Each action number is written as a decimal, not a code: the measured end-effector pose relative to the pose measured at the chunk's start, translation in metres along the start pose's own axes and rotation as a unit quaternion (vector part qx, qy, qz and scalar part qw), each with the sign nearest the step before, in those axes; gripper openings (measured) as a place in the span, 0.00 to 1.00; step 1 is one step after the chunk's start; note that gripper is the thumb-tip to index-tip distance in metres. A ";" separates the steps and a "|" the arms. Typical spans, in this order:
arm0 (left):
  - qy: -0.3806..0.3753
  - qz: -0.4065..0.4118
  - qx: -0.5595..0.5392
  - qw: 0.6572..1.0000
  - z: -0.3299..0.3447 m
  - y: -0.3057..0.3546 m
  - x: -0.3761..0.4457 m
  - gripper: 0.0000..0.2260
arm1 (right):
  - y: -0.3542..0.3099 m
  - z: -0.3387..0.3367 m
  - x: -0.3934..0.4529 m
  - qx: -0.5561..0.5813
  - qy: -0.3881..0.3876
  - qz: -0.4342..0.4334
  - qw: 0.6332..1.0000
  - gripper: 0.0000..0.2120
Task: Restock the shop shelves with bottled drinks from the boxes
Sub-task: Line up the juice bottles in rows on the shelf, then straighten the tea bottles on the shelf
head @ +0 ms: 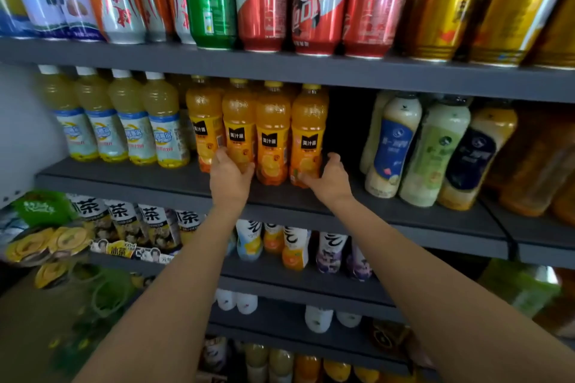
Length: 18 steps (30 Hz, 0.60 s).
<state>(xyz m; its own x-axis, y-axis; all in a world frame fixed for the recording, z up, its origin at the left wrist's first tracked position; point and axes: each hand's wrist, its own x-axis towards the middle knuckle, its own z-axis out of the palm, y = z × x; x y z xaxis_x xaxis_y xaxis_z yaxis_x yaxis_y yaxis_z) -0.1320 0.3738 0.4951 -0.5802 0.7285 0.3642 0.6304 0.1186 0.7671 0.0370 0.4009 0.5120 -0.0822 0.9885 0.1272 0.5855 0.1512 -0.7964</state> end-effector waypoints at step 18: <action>0.004 0.038 0.068 0.997 0.012 -0.022 0.025 0.31 | 0.003 0.034 0.028 0.011 0.045 0.010 0.999 0.30</action>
<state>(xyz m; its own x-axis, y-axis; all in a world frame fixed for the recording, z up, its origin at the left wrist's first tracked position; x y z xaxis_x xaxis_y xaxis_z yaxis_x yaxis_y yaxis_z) -0.1545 0.3978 0.4809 -0.5322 0.7338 0.4223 0.7363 0.1549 0.6587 0.0093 0.4294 0.4935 0.0031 0.9865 0.1640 0.5688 0.1332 -0.8116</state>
